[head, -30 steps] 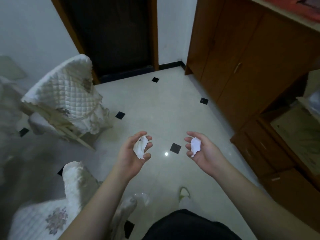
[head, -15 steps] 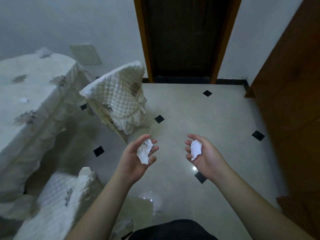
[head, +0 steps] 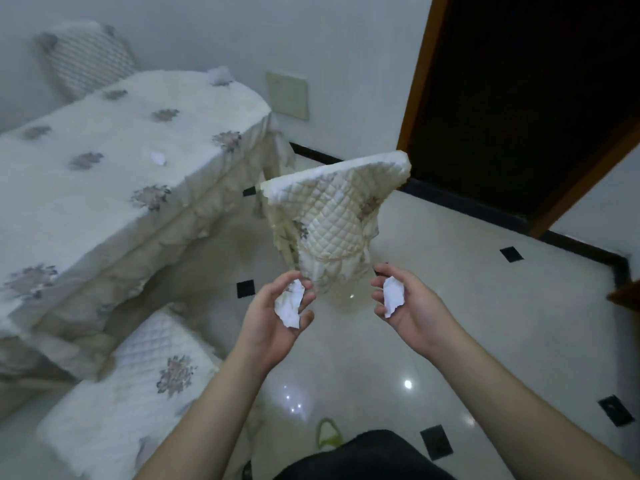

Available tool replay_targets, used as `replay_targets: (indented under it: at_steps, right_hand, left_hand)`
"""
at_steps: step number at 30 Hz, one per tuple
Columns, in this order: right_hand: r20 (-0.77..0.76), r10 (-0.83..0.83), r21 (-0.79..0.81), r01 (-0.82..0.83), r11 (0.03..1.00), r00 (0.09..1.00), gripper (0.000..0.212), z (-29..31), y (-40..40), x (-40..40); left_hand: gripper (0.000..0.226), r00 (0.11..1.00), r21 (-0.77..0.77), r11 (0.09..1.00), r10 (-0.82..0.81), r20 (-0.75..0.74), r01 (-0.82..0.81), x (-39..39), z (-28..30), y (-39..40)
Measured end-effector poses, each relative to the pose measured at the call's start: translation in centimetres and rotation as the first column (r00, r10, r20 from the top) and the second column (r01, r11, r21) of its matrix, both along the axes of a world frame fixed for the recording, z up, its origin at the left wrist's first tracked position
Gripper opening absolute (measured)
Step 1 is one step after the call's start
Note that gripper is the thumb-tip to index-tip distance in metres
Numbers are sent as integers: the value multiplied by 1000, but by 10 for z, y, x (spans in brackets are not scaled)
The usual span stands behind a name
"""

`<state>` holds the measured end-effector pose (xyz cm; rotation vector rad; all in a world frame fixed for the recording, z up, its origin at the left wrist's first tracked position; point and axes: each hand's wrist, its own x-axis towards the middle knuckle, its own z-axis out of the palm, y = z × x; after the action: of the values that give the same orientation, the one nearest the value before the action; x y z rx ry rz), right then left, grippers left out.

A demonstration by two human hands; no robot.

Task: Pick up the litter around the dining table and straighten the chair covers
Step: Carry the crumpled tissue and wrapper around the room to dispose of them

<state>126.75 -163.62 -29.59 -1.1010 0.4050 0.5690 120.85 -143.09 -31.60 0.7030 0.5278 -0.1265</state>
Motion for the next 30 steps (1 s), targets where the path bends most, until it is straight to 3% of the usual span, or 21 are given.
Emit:
replay_targets:
  at_steps: [4,6,12,15,23,30]
  right_hand:
    - [14,66,42,-67,997,998,12,4,38,43]
    - [-2,102,57,-102,993,995,13,2,55,61]
    - [-33,302,91,-298,950,953,20,-1,107,127]
    - [-36,391,106,-385,917,920,8,-2,132,167]
    - [7,545,212,-534,818,838,11,20,188,274]
    - [-16,646,284,-616,735,763,12,32,254,313]
  left_hand:
    - [16,996,11,996,86,12,-86,28,6,25]
    - [7,984,21,984,179,9,-179,41,4,40]
    - [19,937,-40,937,347,28,-346,80,-5,77]
    - [23,903,-53,903,429,27,-427,105,-7,90]
    - [27,807,-36,809,587,57,-586,164,19,114]
    - [27,675,-47,678,735,67,-734,175,35,150]
